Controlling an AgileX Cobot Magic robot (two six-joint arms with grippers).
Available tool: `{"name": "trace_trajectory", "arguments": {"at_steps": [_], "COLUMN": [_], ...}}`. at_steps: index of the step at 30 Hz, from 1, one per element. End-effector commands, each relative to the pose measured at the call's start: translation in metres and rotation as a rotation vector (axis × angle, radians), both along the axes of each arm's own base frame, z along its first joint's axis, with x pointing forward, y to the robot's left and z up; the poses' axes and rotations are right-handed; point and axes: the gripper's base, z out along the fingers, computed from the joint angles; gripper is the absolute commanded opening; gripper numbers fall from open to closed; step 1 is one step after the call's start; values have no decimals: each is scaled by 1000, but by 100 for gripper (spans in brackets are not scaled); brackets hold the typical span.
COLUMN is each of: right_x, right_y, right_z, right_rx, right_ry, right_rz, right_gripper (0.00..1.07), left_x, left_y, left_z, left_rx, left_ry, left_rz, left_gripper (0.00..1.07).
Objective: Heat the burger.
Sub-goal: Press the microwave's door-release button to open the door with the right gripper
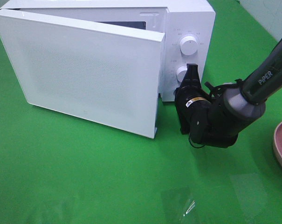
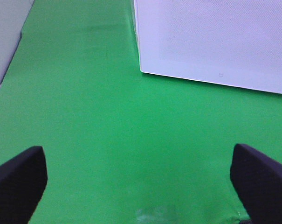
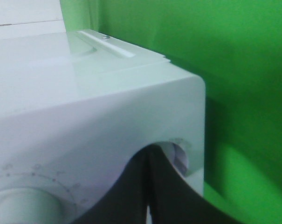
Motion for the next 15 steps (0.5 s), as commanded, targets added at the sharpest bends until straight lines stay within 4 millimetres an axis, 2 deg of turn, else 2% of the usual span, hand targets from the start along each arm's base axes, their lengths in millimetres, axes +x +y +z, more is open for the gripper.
{"name": "trace_trajectory", "arguments": {"at_steps": [1,15], "right_x": [26,26], "right_y": [-5,-2], "right_z": [43,34], "right_rx": [31,25], "right_ry": [-414,-311], "right_rz": [-58,-34], "right_gripper": [0,0], "left_x": [-3,-3], "left_y": [0,0], "left_z": [0,0], "left_rx": [-4,-4], "left_ry": [-32,-32], "left_rz": [1,1], "left_gripper": [100,100]}}
